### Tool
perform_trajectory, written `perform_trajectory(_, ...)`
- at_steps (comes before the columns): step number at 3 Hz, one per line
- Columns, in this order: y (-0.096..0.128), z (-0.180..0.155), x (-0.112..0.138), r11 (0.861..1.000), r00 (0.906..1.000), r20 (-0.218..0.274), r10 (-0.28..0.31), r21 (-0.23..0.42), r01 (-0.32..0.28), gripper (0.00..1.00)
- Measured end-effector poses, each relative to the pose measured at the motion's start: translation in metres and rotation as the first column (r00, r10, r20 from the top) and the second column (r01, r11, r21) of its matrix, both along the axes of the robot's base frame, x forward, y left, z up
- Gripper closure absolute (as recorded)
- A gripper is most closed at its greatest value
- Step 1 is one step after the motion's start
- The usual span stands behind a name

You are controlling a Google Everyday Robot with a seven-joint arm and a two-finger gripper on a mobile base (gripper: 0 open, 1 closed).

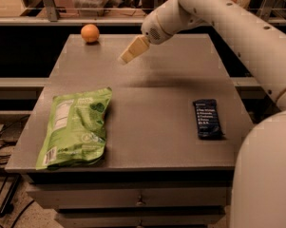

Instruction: Move orange near green rice chip bag

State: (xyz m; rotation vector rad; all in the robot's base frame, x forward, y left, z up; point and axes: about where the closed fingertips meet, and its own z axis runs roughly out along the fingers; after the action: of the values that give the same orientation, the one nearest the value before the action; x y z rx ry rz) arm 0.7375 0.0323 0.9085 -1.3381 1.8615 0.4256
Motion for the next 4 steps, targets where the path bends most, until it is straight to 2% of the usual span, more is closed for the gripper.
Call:
perform_trajectory(1, 0.020, -0.006, 0.032, 0.995, 0.9998, 0.019, 0.011, 0.095, -0.012, 0.00)
perform_trajectory(2, 0.044, -0.009, 0.059, 0.985, 0.9984, 0.051, 0.025, 0.168, -0.033, 0.00)
perform_trajectory(3, 0.071, -0.007, 0.077, 0.974, 0.9963, 0.074, 0.045, 0.220, -0.061, 0.00)
perform_trajectory(4, 0.071, -0.008, 0.077, 0.974, 0.9963, 0.073, 0.045, 0.220, -0.061, 0.00)
